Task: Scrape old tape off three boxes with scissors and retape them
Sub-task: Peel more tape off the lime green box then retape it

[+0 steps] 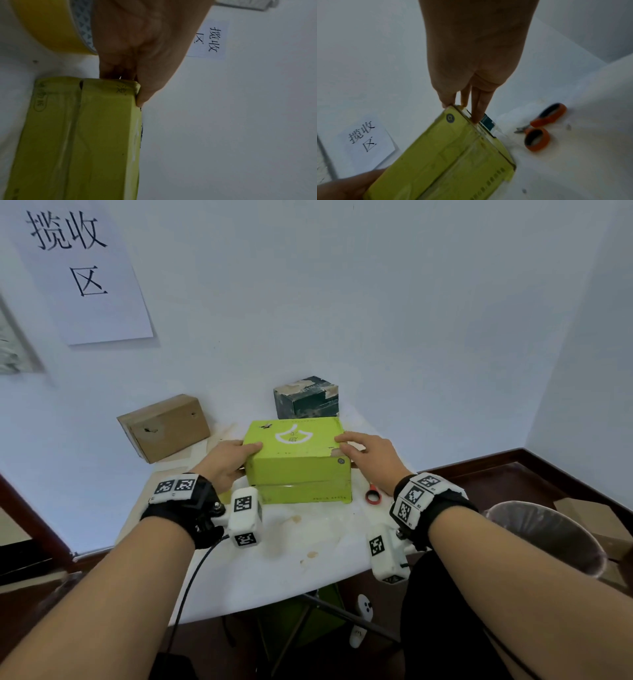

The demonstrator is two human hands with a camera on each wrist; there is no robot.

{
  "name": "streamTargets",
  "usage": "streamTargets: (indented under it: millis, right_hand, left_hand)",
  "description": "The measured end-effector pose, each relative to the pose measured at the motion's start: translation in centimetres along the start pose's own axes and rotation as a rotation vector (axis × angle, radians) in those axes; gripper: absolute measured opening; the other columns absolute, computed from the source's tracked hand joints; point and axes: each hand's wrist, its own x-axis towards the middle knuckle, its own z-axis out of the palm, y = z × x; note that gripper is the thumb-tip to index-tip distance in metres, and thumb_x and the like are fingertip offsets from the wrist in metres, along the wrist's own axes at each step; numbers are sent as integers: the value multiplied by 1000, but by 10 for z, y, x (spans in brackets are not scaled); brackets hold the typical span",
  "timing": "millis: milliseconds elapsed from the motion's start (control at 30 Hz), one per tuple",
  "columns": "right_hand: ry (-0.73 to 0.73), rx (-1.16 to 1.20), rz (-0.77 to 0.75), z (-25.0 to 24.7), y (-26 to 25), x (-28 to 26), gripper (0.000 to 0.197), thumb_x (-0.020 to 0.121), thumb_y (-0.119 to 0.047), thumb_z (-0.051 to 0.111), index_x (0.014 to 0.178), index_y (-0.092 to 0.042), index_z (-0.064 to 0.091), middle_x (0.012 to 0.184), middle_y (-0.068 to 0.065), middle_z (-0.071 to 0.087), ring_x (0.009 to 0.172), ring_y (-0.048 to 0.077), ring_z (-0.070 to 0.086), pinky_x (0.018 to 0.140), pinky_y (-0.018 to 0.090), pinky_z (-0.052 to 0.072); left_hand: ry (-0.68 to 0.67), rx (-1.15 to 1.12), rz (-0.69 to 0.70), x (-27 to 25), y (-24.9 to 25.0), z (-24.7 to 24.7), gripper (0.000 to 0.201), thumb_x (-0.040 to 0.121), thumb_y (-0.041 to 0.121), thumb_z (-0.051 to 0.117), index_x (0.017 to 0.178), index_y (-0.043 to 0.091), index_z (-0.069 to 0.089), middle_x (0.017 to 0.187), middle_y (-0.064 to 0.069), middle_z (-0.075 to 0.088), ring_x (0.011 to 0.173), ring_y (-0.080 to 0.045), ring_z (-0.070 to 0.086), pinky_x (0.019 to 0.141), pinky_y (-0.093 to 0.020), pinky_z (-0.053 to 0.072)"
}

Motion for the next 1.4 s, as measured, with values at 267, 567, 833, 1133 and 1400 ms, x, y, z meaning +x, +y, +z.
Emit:
streamTargets:
  millis: [267,567,833,1133,1400]
  right_hand:
    - [82,214,178,-2,-21,25,69,89,-23,64,147,-16,28,133,10,55,117,23,55,103,40,43]
    - [118,150,74,11,-28,20,66,81,5,50,138,-27,44,130,5,58,115,26,55,98,45,46]
    - [104,130,76,18,-25,14,63,85,6,45,140,-25,42,134,6,54,116,27,54,90,50,50]
    - [86,61,141,18,-21,13,42,96,-14,47,137,-13,45,128,11,56,113,32,57,89,50,51]
    - [135,-82,254,7,-1,20,36,101,-27,38,128,-9,54,128,12,57,116,31,54,96,37,44]
  left_hand:
    - [-13,-144,239,-12,6,-4,41,89,-5,59,128,1,49,124,-13,61,95,-17,64,70,-21,54]
    - [30,158,379,-17,10,-20,79,84,29,73,144,44,23,138,-2,32,122,-23,50,76,-35,58]
    - [227,778,597,-10,11,-20,46,88,33,65,131,29,50,113,-5,59,97,-24,56,78,-32,43]
    - [274,890,663,-12,21,-20,34,94,41,55,120,21,57,84,0,57,80,-23,56,66,-31,35]
    - [145,987,616,-9,24,-13,49,88,46,62,128,22,47,111,-2,47,97,-21,51,70,-27,33]
